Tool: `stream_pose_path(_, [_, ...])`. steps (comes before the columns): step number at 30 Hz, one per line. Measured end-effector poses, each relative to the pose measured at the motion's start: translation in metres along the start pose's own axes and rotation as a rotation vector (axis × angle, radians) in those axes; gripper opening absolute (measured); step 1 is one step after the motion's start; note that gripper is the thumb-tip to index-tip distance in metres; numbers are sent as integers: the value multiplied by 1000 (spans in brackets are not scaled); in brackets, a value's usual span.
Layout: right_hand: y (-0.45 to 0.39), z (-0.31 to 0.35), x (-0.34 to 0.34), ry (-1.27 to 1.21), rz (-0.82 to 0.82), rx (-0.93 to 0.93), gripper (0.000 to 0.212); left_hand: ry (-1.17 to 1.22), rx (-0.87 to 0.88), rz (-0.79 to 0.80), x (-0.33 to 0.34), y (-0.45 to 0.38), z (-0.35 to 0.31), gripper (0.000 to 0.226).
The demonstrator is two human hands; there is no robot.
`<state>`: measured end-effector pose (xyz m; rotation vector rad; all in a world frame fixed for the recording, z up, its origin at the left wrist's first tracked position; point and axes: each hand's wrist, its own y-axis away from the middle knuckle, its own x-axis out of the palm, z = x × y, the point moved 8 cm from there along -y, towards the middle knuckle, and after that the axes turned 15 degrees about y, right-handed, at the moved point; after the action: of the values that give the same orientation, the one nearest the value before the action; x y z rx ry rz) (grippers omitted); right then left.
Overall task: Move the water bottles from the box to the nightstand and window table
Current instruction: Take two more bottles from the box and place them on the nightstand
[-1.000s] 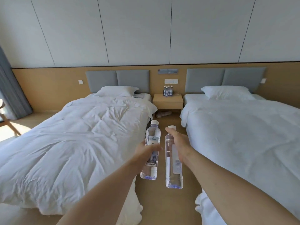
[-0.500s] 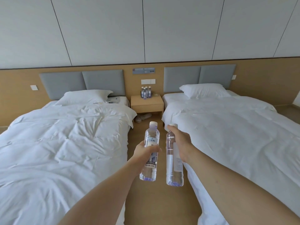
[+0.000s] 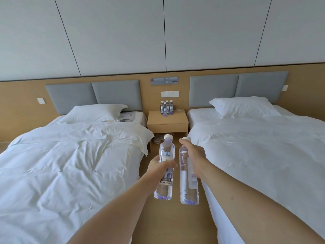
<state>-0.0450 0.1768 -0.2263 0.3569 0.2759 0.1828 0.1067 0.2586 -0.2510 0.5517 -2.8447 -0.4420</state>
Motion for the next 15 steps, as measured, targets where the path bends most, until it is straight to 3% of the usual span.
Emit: stream_pose_path(15, [-276,113,30,-3,-17,1,46,-16,17,42,23,-286,-95,58])
